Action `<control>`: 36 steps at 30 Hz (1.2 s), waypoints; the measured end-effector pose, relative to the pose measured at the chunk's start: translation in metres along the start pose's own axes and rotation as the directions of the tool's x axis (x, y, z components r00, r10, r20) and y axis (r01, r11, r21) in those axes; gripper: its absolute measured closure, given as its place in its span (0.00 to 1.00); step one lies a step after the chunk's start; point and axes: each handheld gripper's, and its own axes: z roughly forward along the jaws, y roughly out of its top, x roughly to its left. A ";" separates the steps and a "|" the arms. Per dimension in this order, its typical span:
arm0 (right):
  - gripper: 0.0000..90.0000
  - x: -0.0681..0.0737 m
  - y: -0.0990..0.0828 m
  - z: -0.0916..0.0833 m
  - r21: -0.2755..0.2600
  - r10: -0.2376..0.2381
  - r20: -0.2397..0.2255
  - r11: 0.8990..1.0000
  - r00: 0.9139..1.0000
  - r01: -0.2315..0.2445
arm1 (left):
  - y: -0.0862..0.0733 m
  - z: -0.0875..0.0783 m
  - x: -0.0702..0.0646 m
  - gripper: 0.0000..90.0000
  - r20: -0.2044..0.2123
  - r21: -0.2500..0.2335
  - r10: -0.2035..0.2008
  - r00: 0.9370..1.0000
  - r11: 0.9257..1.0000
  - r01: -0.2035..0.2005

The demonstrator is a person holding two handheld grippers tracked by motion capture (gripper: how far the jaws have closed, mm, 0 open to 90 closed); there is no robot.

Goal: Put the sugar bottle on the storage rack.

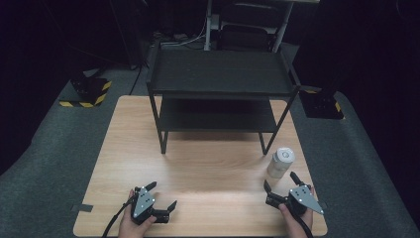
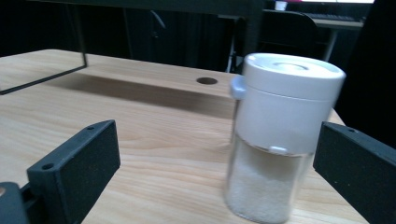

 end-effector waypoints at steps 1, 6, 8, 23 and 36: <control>0.00 0.000 0.001 0.003 0.009 -0.001 0.016 1.000 1.000 0.000 | 0.000 0.000 0.000 0.01 0.000 -0.001 0.000 1.000 1.000 0.000; 0.00 -0.002 0.002 0.018 0.022 0.019 0.069 1.000 0.997 -0.020 | 0.000 0.000 0.000 0.01 0.001 -0.001 -0.001 1.000 1.000 0.001; 0.00 -0.004 0.002 0.027 0.035 0.027 0.074 0.999 0.997 -0.030 | 0.000 0.000 0.000 0.01 0.001 -0.002 0.000 1.000 1.000 0.000; 0.23 -0.012 -0.012 0.059 0.003 0.100 0.124 0.995 0.987 -0.102 | 0.000 0.000 0.001 0.01 0.006 -0.002 -0.001 1.000 1.000 0.001; 0.35 -0.013 -0.005 0.059 -0.006 0.074 0.116 0.997 0.990 -0.074 | 0.000 -0.001 0.001 0.01 0.005 -0.001 0.005 1.000 1.000 -0.005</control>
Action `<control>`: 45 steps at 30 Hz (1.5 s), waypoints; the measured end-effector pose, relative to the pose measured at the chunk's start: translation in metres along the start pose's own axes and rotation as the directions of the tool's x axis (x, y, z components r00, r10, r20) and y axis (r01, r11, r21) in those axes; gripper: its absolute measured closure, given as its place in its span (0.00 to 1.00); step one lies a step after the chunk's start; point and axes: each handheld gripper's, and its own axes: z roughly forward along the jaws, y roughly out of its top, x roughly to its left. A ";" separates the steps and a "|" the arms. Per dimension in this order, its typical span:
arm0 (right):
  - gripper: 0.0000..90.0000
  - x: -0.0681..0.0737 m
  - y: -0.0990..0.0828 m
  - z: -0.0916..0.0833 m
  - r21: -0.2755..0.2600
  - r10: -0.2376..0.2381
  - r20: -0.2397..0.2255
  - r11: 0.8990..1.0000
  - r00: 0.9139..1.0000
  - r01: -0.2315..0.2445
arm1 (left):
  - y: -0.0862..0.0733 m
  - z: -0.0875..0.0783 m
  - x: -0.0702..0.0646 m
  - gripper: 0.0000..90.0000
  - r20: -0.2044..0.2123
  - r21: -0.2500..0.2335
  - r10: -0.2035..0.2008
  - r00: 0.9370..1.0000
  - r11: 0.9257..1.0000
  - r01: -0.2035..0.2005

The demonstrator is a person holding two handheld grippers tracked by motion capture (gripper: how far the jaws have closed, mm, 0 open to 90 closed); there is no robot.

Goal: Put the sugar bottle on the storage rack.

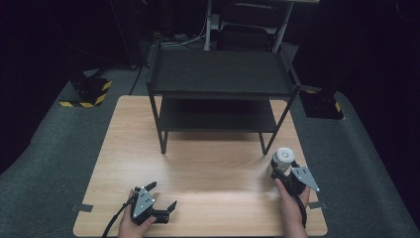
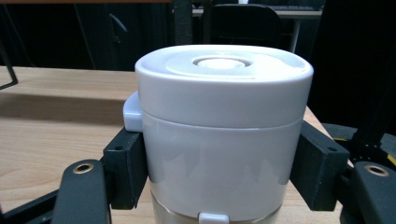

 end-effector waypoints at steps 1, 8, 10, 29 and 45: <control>0.35 0.000 0.002 0.000 0.003 -0.003 -0.005 1.000 1.000 0.003 | 0.000 0.000 0.000 0.01 0.000 0.000 0.000 1.000 1.000 0.000; 0.35 0.009 0.020 -0.010 -0.030 -0.013 -0.038 0.999 0.999 0.012 | 0.000 0.000 0.000 0.01 0.000 0.000 0.000 1.000 1.000 0.000; 0.35 0.014 0.030 -0.012 -0.038 -0.019 -0.054 0.999 0.998 0.017 | 0.000 0.000 0.000 0.01 0.000 0.000 0.001 1.000 1.000 -0.001; 0.35 0.075 0.121 0.004 -0.074 -0.042 -0.194 0.997 0.980 0.028 | 0.000 0.000 0.001 0.01 0.008 -0.002 0.003 1.000 1.000 -0.003; 0.35 0.119 0.164 0.050 -0.078 -0.057 -0.236 0.996 0.970 0.039 | -0.001 -0.001 0.004 0.01 0.019 -0.006 -0.004 1.000 1.000 0.004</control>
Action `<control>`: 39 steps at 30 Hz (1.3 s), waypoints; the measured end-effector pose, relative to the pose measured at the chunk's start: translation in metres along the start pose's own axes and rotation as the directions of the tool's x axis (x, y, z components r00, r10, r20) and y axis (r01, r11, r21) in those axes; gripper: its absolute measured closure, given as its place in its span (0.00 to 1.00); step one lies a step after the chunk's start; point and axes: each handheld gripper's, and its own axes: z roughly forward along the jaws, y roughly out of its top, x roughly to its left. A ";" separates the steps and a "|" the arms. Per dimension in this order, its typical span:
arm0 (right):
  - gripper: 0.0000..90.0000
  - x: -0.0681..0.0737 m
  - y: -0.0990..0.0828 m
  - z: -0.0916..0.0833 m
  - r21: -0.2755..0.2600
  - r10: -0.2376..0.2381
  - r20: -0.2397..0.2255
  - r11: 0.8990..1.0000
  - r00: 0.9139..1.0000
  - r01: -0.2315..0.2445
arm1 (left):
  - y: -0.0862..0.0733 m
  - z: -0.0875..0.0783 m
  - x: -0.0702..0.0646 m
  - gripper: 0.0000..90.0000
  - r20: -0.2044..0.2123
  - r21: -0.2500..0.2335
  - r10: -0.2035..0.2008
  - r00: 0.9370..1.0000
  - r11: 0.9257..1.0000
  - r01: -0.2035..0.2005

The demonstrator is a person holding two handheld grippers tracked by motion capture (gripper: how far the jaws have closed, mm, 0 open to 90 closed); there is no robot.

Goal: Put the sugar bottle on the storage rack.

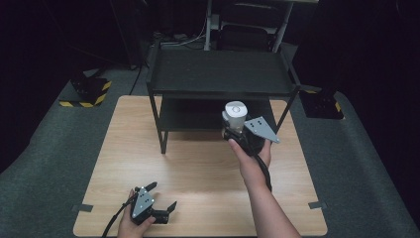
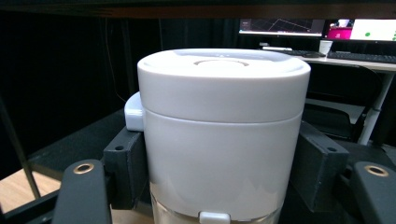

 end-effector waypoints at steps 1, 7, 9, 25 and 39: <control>0.35 0.000 0.000 0.000 0.000 0.000 0.000 1.000 1.000 0.000 | 0.000 0.000 0.000 0.01 0.000 0.000 0.000 1.000 1.000 0.000; 0.35 0.007 0.006 0.023 0.002 -0.001 0.011 1.000 1.000 0.001 | 0.000 0.000 0.001 0.01 0.003 0.000 0.003 1.000 1.000 -0.003; 0.35 0.010 0.007 0.033 0.003 -0.001 0.021 1.000 1.000 0.001 | 0.000 0.000 0.001 0.01 0.004 -0.001 0.003 1.000 1.000 -0.003; 0.35 0.017 -0.002 0.076 -0.018 -0.001 0.053 1.000 0.999 0.002 | -0.001 -0.001 0.002 0.01 0.013 -0.006 -0.001 1.000 1.000 0.002; 0.35 0.020 -0.014 0.096 -0.045 0.031 0.075 0.999 0.997 -0.027 | -0.002 -0.001 0.003 0.01 0.015 -0.008 -0.002 1.000 1.000 0.002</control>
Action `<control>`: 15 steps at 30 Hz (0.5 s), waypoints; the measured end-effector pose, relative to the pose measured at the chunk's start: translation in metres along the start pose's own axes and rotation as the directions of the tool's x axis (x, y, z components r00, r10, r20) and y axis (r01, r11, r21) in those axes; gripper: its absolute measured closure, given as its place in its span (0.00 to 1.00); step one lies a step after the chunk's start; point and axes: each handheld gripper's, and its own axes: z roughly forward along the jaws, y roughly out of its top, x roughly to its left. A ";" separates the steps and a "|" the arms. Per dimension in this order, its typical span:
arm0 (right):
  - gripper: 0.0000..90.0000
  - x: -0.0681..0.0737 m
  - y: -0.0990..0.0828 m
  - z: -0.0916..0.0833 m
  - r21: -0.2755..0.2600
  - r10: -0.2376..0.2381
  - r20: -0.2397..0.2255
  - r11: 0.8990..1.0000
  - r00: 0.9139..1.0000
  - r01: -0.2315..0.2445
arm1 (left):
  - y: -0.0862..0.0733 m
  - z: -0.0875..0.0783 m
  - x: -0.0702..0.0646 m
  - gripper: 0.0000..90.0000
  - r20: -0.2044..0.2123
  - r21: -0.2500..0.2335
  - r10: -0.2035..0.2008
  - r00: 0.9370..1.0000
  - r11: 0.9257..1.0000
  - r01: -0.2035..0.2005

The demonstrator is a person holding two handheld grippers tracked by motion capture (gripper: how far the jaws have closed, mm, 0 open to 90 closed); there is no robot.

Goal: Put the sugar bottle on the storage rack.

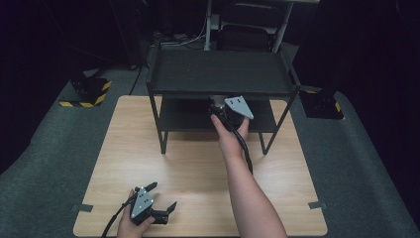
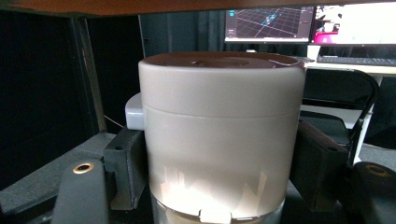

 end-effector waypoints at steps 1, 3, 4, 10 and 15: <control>0.35 0.000 0.000 0.000 -0.001 0.000 0.000 1.000 1.000 0.000 | 0.000 0.000 0.000 0.01 -0.001 0.000 0.001 1.000 1.000 -0.001; 0.34 0.000 -0.001 0.000 -0.002 -0.001 -0.002 1.000 1.000 0.001 | 0.000 0.000 0.000 0.01 -0.002 0.000 0.002 1.000 1.000 -0.002; 0.34 -0.001 -0.001 0.001 -0.002 -0.001 -0.003 1.000 1.000 0.001 | 0.000 0.000 0.000 0.01 -0.003 0.000 0.001 1.000 1.000 -0.001; 0.28 -0.004 0.000 0.000 0.001 0.006 -0.026 1.000 1.000 -0.006 | 0.000 0.000 0.000 0.01 -0.002 0.000 0.001 1.000 1.000 -0.001; 0.16 -0.007 0.002 -0.004 0.011 0.018 -0.055 1.000 0.998 -0.017 | 0.000 0.000 0.000 0.01 0.001 0.001 -0.002 1.000 1.000 0.002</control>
